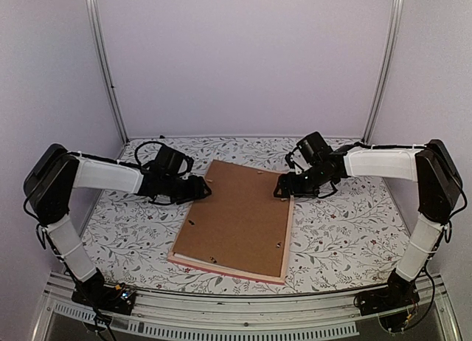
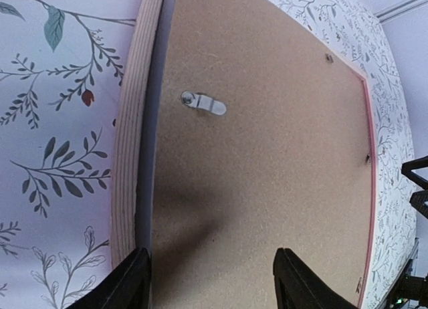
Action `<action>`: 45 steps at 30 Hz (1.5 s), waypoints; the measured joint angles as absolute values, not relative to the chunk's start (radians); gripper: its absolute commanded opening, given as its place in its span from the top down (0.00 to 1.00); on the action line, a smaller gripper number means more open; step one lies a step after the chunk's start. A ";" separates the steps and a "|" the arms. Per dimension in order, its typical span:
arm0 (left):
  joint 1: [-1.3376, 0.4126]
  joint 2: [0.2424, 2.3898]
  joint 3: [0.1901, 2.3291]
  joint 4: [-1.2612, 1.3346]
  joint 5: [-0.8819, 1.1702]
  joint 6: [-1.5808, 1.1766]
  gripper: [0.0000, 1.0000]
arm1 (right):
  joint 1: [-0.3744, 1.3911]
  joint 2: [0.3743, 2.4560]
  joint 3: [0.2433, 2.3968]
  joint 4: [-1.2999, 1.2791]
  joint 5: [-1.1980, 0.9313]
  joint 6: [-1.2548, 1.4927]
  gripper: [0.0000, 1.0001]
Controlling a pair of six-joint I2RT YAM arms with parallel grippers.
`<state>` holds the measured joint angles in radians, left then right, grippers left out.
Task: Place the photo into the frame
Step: Place the backboard with the photo, then adjust the photo frame at the center of the board.
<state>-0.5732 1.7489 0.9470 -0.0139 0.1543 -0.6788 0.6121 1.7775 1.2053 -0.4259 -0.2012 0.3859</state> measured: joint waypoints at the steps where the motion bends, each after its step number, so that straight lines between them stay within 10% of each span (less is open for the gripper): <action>1: -0.574 1.741 0.947 -0.026 0.143 -0.674 0.34 | 0.612 1.777 1.205 -0.426 -0.198 0.386 0.20; 45: -0.522 1.778 0.954 -0.089 0.146 -0.547 0.33 | 0.588 1.843 1.132 -0.369 -0.149 0.457 0.22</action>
